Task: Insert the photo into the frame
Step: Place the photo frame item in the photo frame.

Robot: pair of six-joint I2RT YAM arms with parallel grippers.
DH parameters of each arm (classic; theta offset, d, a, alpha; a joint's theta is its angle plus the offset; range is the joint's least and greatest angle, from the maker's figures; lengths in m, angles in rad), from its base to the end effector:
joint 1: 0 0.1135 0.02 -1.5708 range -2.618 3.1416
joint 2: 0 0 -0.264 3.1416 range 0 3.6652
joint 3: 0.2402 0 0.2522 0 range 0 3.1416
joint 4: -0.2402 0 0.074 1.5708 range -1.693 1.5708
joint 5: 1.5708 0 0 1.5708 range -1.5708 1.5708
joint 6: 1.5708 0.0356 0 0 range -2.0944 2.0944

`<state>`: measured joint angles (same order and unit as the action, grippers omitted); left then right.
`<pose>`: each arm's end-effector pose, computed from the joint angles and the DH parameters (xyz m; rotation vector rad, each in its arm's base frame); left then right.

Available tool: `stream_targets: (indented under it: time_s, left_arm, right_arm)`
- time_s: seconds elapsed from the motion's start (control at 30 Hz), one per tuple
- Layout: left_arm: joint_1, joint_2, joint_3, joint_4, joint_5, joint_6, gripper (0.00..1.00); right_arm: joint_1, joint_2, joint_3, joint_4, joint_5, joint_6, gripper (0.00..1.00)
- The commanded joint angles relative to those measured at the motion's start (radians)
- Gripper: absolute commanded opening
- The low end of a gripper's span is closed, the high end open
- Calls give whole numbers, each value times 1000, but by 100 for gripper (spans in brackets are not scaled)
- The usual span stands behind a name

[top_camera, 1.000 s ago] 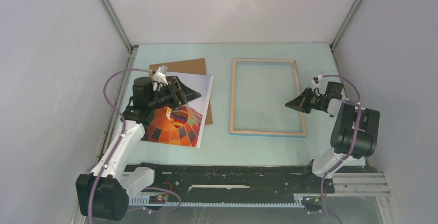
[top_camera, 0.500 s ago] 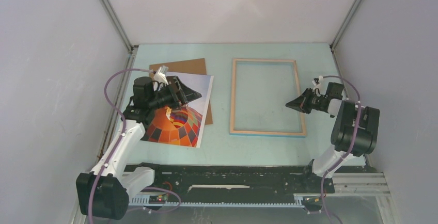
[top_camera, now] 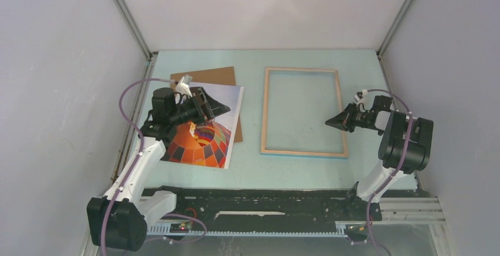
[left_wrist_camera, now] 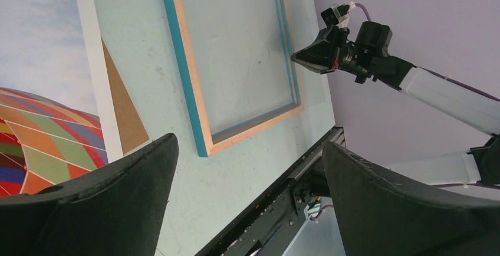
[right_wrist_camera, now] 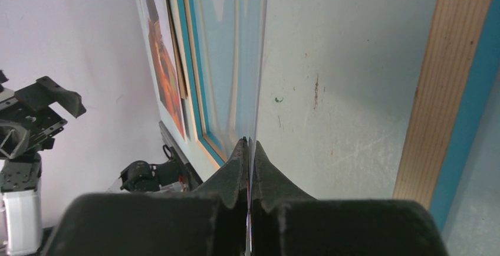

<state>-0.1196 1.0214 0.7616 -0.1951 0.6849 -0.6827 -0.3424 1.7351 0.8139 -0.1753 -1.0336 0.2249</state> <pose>0.2212 -0.0493 0.2891 -0.1328 2.1185 -1.1849 0.2940 -0.0723 0.1331 0.3437 2.3189 1.2846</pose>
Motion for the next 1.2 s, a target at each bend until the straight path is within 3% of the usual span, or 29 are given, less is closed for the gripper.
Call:
stream_targets:
  time_s: [0.0,0.47,1.17]
  left_arm:
    - [-3,4,38,42,23,-14,100]
    - [-4,20,30,59,35,-28,100]
    - [-3,25,22,80,51,-44,100]
  right_arm:
    - [-3,24,44,-37,-82,-1,0]
    - [-12,23,102,-118,-167,-10,0]
    - [0,-53,73,-83,-242,47,0]
